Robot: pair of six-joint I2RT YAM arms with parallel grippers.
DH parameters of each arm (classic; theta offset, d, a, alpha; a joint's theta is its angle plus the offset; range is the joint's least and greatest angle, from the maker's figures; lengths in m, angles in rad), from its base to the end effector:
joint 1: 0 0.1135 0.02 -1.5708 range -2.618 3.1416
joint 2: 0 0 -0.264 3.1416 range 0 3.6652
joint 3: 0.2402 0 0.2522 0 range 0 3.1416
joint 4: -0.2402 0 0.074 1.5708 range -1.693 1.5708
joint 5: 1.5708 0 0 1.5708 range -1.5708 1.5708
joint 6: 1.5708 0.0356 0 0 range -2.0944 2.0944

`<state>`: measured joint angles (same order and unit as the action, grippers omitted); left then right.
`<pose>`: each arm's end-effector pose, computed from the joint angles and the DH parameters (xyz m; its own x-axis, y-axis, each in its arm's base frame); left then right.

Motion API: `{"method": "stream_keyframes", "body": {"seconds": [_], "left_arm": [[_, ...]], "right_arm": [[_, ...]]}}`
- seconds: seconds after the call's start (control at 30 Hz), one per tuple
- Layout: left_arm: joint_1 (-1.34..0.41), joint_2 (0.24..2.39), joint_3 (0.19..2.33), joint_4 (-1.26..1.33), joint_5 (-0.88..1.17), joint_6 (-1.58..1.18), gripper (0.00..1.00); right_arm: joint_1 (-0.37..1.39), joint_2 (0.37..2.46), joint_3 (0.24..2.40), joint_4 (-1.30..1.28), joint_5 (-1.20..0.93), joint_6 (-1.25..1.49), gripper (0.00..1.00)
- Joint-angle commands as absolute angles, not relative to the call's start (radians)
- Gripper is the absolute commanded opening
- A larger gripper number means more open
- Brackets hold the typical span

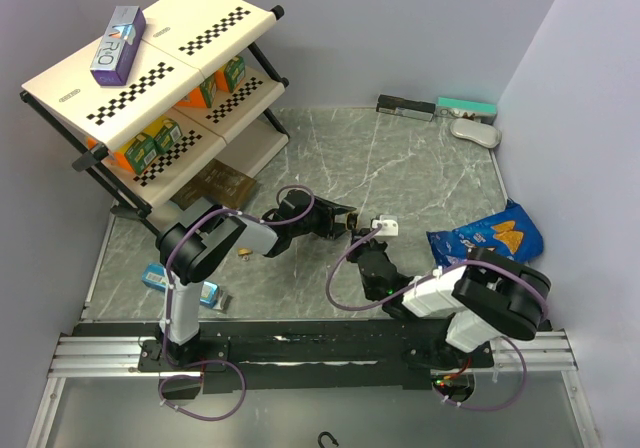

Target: Unlock with the key

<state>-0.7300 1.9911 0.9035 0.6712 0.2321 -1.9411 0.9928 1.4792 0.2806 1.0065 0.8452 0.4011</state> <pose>0.2882 -0.2689 0.1215 -0.6421 -0.6429 0.4177 -0.5726 0.0398 -0.8189 0.1516 0.1837 0.1514 -0.1564 0.2345 -0.9595 -0.1016 0.9624 0.2518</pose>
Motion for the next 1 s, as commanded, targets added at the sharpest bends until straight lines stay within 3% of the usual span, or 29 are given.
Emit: {"method": "stream_keyframes", "body": {"seconds": [0.0, 0.97], "left_arm": [[-0.785, 1.919, 0.959, 0.752, 0.348, -1.99, 0.01], [-0.819, 1.894, 0.966, 0.753, 0.367, -1.996, 0.01]], "right_arm": [[0.986, 1.522, 0.321, 1.089, 0.865, 0.276, 0.0], [0.988, 1.67, 0.365, 1.295, 0.802, 0.129, 0.0]]}}
